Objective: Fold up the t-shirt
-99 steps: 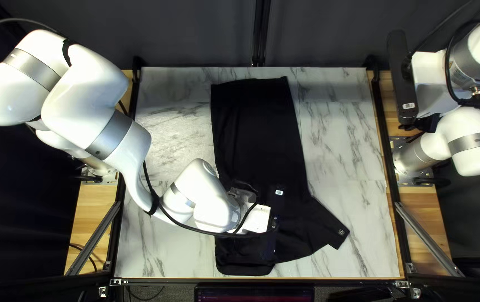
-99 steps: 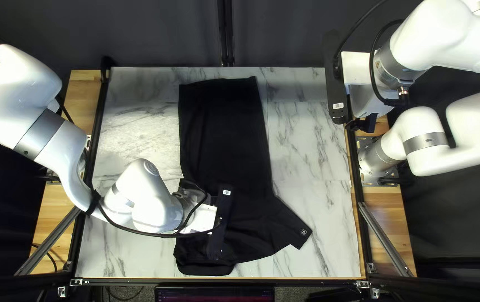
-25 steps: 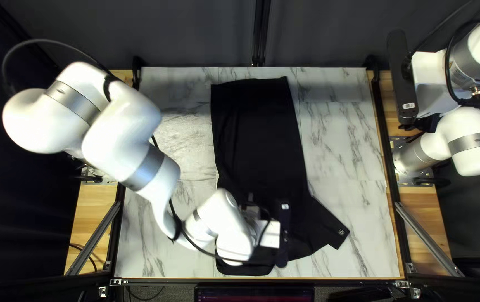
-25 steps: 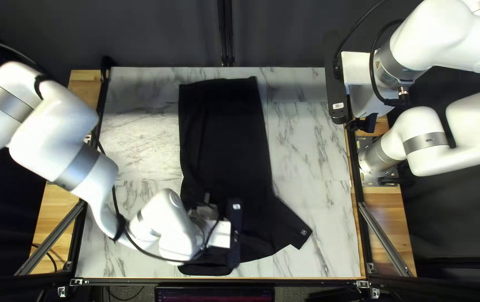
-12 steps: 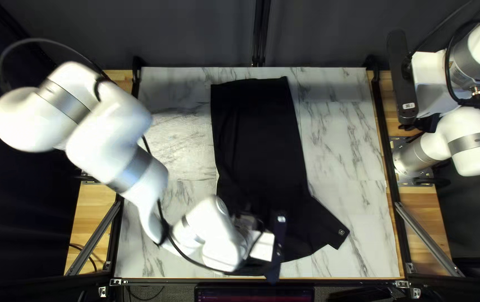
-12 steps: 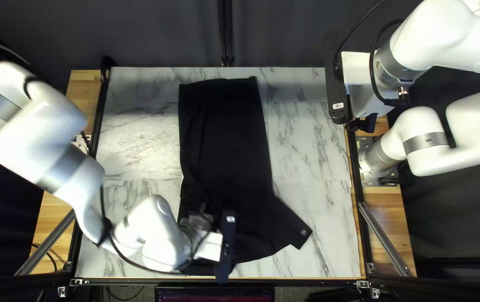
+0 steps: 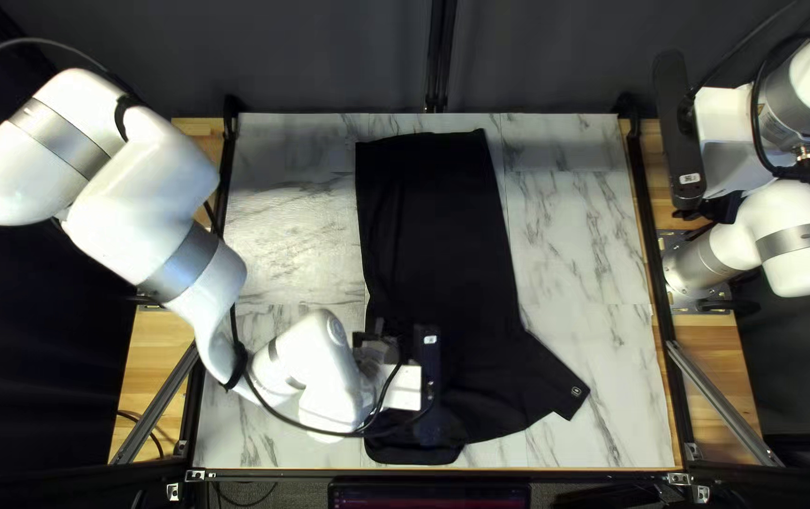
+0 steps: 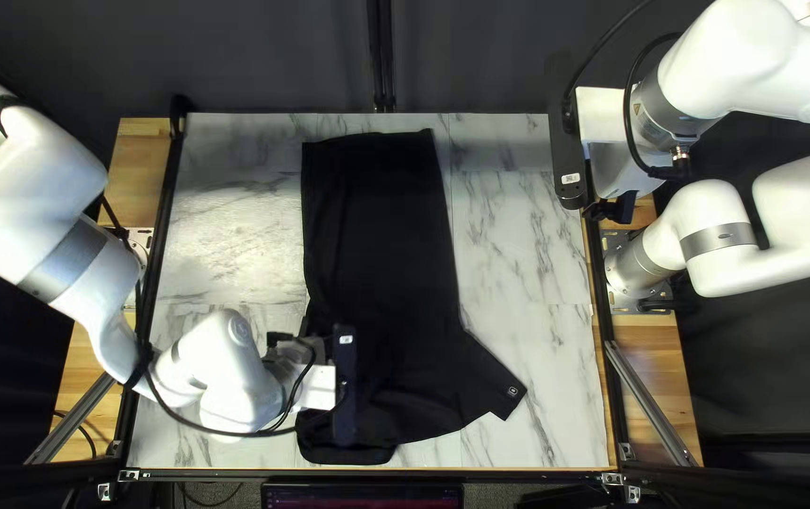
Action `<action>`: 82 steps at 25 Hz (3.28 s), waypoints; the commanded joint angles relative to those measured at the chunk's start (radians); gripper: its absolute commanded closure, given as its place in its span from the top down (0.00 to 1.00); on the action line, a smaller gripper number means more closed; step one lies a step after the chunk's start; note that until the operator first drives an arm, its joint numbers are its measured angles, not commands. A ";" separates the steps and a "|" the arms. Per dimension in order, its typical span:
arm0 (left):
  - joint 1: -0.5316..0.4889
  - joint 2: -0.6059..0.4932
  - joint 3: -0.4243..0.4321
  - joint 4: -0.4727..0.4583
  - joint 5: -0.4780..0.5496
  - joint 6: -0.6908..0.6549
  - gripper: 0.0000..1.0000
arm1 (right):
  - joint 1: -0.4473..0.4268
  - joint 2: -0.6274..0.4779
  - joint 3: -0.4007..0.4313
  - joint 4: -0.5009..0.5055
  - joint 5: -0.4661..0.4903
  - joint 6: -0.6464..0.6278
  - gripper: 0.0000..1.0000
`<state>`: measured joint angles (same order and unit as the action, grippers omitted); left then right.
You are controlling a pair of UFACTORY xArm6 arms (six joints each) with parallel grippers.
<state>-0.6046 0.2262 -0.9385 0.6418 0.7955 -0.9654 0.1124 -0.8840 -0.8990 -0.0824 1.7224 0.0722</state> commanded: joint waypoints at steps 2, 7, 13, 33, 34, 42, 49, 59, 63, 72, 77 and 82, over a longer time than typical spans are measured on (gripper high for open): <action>0.028 0.008 0.022 0.018 -0.048 0.063 1.00 | 0.000 0.000 0.000 0.000 0.000 0.000 1.00; 0.076 0.025 0.011 0.026 -0.060 0.114 1.00 | 0.000 0.000 0.000 0.000 0.000 0.000 1.00; 0.106 0.046 -0.024 0.007 -0.052 0.173 1.00 | 0.000 0.000 0.000 0.000 0.000 0.000 1.00; 0.059 0.051 0.008 -0.013 -0.051 0.093 1.00 | 0.000 0.000 0.000 0.000 0.000 0.000 1.00; 0.059 0.051 0.012 -0.019 -0.055 0.089 0.97 | 0.000 0.000 0.000 0.000 0.000 0.000 1.00; 0.044 0.034 -0.024 -0.068 0.001 0.130 0.00 | 0.000 0.000 0.000 0.000 0.000 0.000 1.00; 0.067 0.034 -0.073 -0.074 0.039 0.197 0.00 | 0.000 0.000 0.000 0.000 0.000 0.000 1.00; 0.139 0.079 -0.223 -0.070 0.110 0.361 0.00 | 0.000 0.000 0.000 0.000 0.000 0.000 1.00; 0.177 0.125 -0.291 -0.063 0.117 0.417 0.00 | 0.000 0.000 0.000 0.000 0.000 0.000 1.00; 0.237 0.170 -0.354 -0.053 0.141 0.518 0.06 | 0.000 0.000 0.000 0.000 0.000 0.000 1.00; 0.238 0.150 -0.306 -0.051 0.134 0.504 1.00 | 0.000 0.000 0.000 0.000 0.000 0.000 1.00; 0.139 0.104 -0.314 -0.064 0.238 0.382 1.00 | 0.000 0.000 0.000 0.000 0.000 0.000 1.00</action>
<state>-0.3995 0.3527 -1.2317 0.5874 0.9632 -0.5138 0.1124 -0.8840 -0.8990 -0.0824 1.7224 0.0722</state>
